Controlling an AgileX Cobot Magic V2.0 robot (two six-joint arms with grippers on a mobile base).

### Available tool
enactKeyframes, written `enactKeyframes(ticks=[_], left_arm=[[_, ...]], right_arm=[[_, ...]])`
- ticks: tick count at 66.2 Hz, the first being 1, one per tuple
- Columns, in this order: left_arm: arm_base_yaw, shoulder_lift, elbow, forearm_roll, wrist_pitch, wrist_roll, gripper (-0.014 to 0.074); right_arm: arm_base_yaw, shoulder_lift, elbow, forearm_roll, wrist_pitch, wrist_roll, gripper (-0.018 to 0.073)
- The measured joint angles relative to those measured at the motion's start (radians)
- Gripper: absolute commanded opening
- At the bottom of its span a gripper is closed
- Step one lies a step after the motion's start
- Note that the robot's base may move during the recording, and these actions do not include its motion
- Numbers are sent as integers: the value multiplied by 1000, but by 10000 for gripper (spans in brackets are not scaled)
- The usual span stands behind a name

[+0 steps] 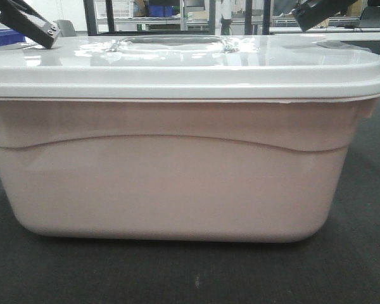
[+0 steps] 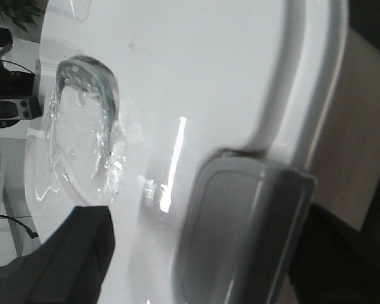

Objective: Grab white bin and place on right shelf
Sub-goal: 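Close both grippers on the white lid rim at opposite bin ends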

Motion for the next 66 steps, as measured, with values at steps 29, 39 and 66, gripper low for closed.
enactKeyframes(ticks=[29,39,66], left_arm=[[0,0,0,-9,0,-5,311],[0,0,0,-9,0,-5,311],[4,-2,0,-7,0,-5,311]], right_arm=[[0,0,0,1,-2,-2,622],[0,0,0,-1,-4,-2,569],[0,0,2,-18,-20,-2,445]])
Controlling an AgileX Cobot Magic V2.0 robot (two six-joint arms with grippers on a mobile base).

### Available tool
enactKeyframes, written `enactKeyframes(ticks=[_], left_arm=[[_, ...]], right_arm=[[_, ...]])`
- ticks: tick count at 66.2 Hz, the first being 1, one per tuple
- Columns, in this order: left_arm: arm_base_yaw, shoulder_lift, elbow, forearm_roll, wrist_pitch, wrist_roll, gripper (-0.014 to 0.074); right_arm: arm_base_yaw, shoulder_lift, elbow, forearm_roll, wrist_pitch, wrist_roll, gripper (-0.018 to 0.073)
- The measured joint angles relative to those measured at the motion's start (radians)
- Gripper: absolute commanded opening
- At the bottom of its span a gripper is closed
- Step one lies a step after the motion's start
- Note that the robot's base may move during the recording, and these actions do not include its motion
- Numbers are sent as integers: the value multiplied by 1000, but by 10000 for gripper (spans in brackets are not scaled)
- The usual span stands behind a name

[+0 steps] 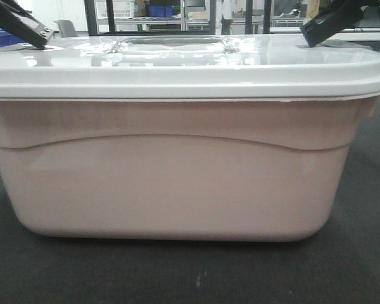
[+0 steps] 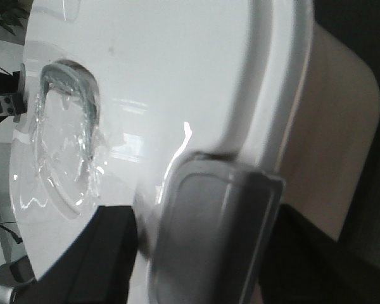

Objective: Grab white bin and place on right shelf
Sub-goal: 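Close both grippers on the white lid rim at opposite bin ends, then lift the pink bin off the table with both grippers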

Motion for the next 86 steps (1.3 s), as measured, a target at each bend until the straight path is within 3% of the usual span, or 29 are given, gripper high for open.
enactKeyframes(ticks=[39,62,86], left_arm=[[0,-21,-40,41,-8,0,311],[0,-151,-49,54,-9,0,311],[0,-291,-49,50,-14,-2,311]], right_arm=[[0,0,-22,18,3,-36,445],[0,1,-175,33,8,-42,445],[-4,-133,-179,29,6,-42,445]])
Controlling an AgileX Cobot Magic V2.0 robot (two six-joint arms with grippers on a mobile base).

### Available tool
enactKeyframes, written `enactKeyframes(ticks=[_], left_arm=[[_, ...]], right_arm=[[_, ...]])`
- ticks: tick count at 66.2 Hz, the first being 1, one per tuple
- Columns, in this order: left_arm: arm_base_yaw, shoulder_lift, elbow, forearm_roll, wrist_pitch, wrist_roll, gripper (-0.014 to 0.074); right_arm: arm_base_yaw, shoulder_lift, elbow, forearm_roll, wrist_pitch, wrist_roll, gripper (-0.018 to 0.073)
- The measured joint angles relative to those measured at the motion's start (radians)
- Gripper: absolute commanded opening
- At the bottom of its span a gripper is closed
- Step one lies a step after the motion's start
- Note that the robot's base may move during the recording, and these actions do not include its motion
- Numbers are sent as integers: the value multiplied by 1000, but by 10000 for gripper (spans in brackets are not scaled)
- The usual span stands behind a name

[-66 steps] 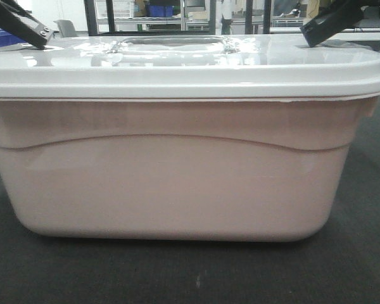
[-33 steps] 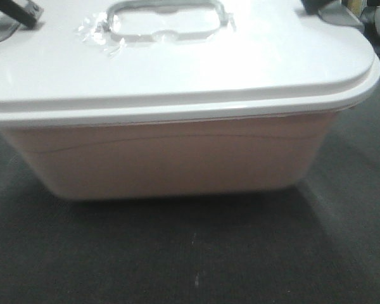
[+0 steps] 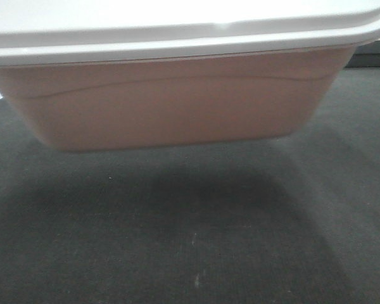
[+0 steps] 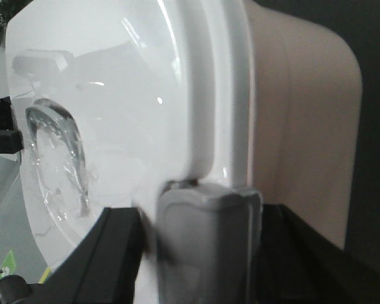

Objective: Grab white bin and place on right shelf
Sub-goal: 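Lift the pink bin off the table with both grippers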

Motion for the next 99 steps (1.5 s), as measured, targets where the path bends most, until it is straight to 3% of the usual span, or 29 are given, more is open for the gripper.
enactKeyframes(ticks=[44,99], left_arm=[[7,-206,0,-37,-15,0,311],[7,-235,0,-82,-55,26,311]], right_arm=[[-10,-237,0,-30,-2,4,445],[-10,-292,0,-78,11,14,445]])
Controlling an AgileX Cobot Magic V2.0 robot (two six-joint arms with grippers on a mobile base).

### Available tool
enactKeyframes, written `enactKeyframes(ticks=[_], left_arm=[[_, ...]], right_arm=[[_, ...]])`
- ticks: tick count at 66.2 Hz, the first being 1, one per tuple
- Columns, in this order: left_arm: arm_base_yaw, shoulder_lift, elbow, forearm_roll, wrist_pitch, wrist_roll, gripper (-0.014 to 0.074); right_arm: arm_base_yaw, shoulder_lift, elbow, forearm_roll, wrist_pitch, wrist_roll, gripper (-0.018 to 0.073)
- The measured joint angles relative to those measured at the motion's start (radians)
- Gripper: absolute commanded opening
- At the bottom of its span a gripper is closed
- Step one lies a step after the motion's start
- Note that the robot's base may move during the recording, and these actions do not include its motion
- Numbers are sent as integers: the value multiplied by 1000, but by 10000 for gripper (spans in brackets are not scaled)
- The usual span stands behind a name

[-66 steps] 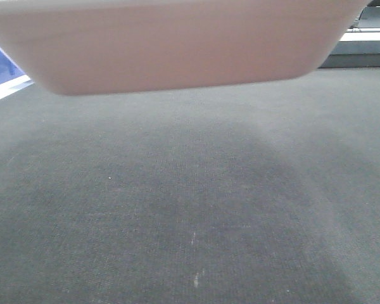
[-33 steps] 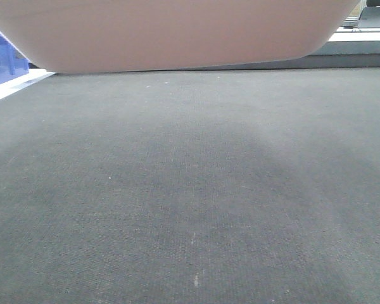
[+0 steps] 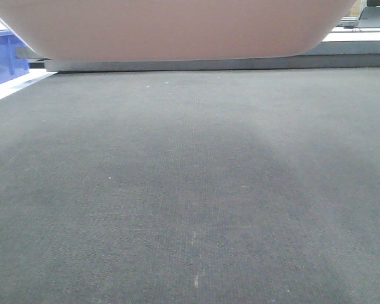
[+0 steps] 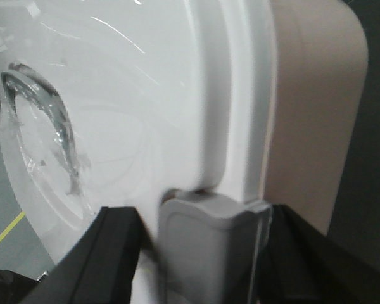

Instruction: Grab white bin and place on right shelf

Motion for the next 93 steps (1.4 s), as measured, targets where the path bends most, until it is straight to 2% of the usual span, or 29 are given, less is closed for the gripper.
enactKeyframes(ticks=[41,66,93], left_arm=[[0,0,0,0,6,19,311],[1,0,0,0,8,19,200],[1,0,0,0,11,19,197]], right_arm=[[0,0,0,-2,1,2,444],[-2,0,0,-2,-5,2,443],[-1,0,0,-9,-11,-2,443]])
